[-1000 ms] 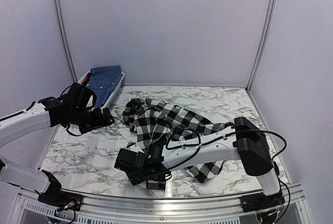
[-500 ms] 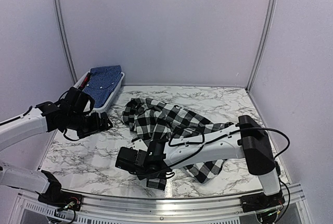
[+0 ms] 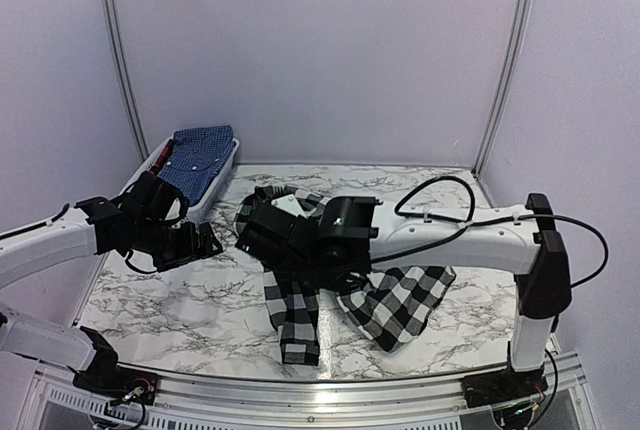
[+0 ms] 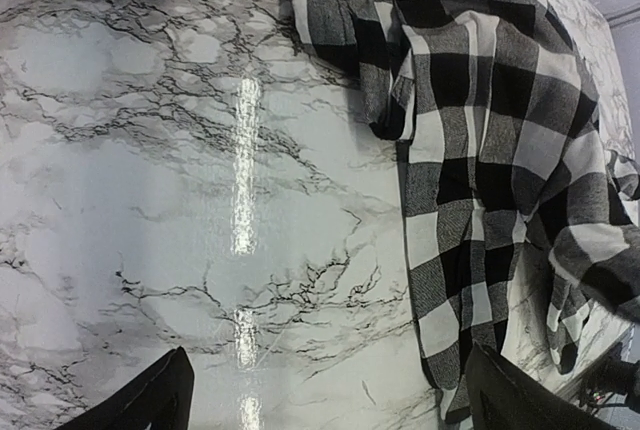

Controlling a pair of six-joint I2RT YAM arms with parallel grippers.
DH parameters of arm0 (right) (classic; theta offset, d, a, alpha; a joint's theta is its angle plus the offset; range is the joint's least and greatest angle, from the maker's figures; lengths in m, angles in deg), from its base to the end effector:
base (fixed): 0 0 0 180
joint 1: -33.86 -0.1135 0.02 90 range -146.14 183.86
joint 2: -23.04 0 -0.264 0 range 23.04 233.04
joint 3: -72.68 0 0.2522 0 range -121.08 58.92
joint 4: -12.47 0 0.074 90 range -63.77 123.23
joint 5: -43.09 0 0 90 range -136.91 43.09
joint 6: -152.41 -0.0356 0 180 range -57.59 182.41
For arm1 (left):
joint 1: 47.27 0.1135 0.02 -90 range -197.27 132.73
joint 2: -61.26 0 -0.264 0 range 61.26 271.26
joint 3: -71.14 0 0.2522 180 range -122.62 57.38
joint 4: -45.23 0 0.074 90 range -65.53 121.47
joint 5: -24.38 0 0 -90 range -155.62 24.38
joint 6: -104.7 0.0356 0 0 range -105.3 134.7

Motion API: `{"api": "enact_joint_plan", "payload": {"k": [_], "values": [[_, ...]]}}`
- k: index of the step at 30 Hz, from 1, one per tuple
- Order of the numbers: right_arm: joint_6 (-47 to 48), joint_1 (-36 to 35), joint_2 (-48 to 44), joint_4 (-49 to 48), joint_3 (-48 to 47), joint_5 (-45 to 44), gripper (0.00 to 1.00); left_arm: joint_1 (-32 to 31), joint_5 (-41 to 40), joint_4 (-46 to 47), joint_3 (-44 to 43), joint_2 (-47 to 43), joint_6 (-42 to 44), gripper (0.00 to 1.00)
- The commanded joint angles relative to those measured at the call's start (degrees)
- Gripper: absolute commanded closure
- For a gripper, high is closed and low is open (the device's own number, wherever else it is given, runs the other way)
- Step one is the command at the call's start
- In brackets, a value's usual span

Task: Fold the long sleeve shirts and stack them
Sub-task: Flatten out the flattened shirt at the center of the board.

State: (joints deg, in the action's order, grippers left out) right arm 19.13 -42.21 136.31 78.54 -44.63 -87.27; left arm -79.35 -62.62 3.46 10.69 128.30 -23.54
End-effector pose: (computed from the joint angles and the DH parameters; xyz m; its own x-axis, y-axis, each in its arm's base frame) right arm 0.1243 0.4053 0.2845 -0.6117 -0.2962 -0.7335 -0.3394 0.9358 -0.0948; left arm 0.2027 -0.1292 0.2458 -0.8439 -0.2006 -0.4977 0.0478 0.8957 -0.4420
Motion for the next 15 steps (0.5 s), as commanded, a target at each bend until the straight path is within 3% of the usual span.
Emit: {"api": "enact_joint_plan", "payload": {"k": [1, 9, 12, 15], "values": [[3.60, 8.09, -5.18, 4.30, -4.49, -11.63, 1.00, -3.61, 1.00, 2.97, -2.17, 5.06, 1.09, 0.04], [20.17, 23.83, -12.53, -7.94, -3.32, -15.56, 1.00, -11.45, -0.78, 9.10, -10.59, 19.52, -0.13, 0.20], [26.44, 27.53, -13.08, -14.53, -0.46, -15.88, 1.00, -12.47, -3.99, 9.20, -12.64, 24.25, -1.46, 0.22], [26.62, 30.43, -12.31, -15.69, 1.64, -12.04, 1.00, -13.05, -3.66, 10.90, -12.98, 27.69, -3.34, 0.23]]}}
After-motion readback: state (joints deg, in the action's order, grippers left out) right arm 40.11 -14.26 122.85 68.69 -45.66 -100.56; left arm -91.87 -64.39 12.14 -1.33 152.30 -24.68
